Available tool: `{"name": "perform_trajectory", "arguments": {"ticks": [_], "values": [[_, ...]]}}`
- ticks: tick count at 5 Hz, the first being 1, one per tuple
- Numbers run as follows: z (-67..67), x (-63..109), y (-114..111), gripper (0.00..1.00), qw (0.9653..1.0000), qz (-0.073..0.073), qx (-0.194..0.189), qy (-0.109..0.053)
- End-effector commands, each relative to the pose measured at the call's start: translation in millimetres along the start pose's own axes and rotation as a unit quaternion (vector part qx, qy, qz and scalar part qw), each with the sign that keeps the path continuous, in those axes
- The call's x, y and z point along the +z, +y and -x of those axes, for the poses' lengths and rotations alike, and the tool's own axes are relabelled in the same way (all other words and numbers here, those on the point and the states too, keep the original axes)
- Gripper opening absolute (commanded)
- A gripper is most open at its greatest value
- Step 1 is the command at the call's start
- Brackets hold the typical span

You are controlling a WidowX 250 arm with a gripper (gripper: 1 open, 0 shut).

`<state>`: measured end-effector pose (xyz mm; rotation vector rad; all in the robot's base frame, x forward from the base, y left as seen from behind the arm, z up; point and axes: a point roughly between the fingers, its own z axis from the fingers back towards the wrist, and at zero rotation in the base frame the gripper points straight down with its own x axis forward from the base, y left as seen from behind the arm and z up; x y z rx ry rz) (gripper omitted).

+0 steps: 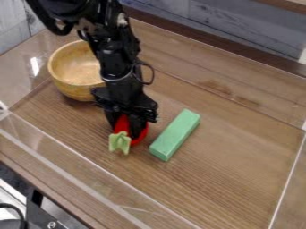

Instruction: Move the red object to the right side of the table

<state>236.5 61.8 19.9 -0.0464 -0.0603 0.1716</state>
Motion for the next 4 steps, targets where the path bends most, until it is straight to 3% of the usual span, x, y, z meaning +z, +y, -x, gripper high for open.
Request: {"name": "perform_trajectory", "arguments": {"ticks": [1,2,3,4], "values": [[1.5,0.1,11.8,0.0,0.9999,-0.007,-0.002,0.007],[2.4,0.4,15.7,0.0,0.9999,-0.009,-0.003,0.014],[3.7,0.9,18.3,1.0,0.9998,-0.01,-0.003,0.02],[3.7,3.2,19.1,0.0,0.9997,-0.011,-0.003,0.022]]}}
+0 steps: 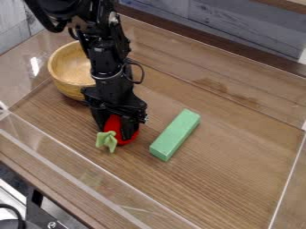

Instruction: Move the red object to the right side of the table

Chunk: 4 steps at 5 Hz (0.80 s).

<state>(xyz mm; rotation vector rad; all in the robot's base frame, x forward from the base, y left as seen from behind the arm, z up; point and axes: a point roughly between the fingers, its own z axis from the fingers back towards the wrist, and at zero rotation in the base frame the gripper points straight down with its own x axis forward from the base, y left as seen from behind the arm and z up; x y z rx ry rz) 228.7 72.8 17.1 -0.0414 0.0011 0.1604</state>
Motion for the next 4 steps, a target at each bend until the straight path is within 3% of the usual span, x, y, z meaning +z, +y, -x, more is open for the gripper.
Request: {"name": "perform_trajectory", "arguments": {"ticks": [1,2,3,4], "values": [[-2.2,7.0,5.4,0.0,1.0,-0.005,0.002,-0.008],[-1.8,8.2,5.1,1.0,1.0,-0.004,0.002,-0.005],[-1.6,9.3,3.3,0.0,1.0,-0.002,0.002,-0.005],[-1.4,10.4,1.0,0.0,1.0,0.0,0.003,-0.006]]}}
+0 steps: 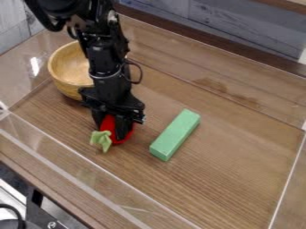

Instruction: Move the red object to the right side of the table

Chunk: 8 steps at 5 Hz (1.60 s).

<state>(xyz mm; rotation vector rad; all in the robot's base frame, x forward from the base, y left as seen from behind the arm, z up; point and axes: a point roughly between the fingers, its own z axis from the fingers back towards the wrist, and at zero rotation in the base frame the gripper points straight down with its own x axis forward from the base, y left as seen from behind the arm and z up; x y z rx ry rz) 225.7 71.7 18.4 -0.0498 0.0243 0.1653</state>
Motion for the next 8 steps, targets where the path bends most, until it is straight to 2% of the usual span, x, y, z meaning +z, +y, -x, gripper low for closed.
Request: {"name": "perform_trajectory", "arguments": {"ticks": [1,2,3,4,5,8], "values": [[-9.3,30.4,-5.5,0.0,0.9994,-0.006,-0.01,-0.033],[-16.5,53.9,-17.8,0.0,0.9983,-0.01,-0.021,-0.053],[-22.1,59.8,-38.0,0.0,0.9977,-0.01,-0.034,-0.058],[-28.8,58.6,-67.9,0.0,0.9963,-0.007,-0.061,-0.06],[-31.7,50.4,-83.8,0.0,0.9948,-0.009,-0.083,-0.057],[-36.0,56.8,-82.6,0.0,0.994,-0.03,-0.082,-0.066]]}}
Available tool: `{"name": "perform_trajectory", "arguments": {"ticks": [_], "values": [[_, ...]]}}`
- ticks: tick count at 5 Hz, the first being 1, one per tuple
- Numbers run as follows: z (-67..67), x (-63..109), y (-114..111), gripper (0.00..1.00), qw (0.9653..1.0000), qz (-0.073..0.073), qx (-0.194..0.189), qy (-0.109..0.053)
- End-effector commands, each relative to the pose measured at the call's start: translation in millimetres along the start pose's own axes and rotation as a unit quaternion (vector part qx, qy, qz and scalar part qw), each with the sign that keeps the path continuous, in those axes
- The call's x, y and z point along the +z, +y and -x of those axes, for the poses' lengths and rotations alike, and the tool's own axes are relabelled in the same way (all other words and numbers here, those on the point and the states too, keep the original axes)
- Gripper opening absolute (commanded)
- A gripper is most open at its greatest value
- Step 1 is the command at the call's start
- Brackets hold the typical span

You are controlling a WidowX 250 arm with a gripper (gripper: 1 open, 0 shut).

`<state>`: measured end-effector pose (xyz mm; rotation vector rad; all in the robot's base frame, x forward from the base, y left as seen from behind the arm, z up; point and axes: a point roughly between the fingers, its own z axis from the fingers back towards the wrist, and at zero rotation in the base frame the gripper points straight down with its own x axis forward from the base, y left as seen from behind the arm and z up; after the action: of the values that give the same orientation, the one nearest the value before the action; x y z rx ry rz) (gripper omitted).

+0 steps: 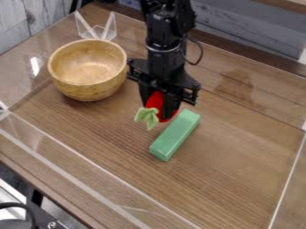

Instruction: Move the red object to the right side of the table

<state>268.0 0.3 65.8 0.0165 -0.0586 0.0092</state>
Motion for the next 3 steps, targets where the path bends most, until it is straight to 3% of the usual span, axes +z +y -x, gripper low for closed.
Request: {"name": "perform_trajectory", "arguments": {"ticks": [1,3], "values": [[-10.6,12.4,-3.4,0.0,0.9996,-0.007,-0.004,-0.027],[-11.9,12.5,-4.1,0.0,0.9994,-0.02,-0.001,-0.028]]}}
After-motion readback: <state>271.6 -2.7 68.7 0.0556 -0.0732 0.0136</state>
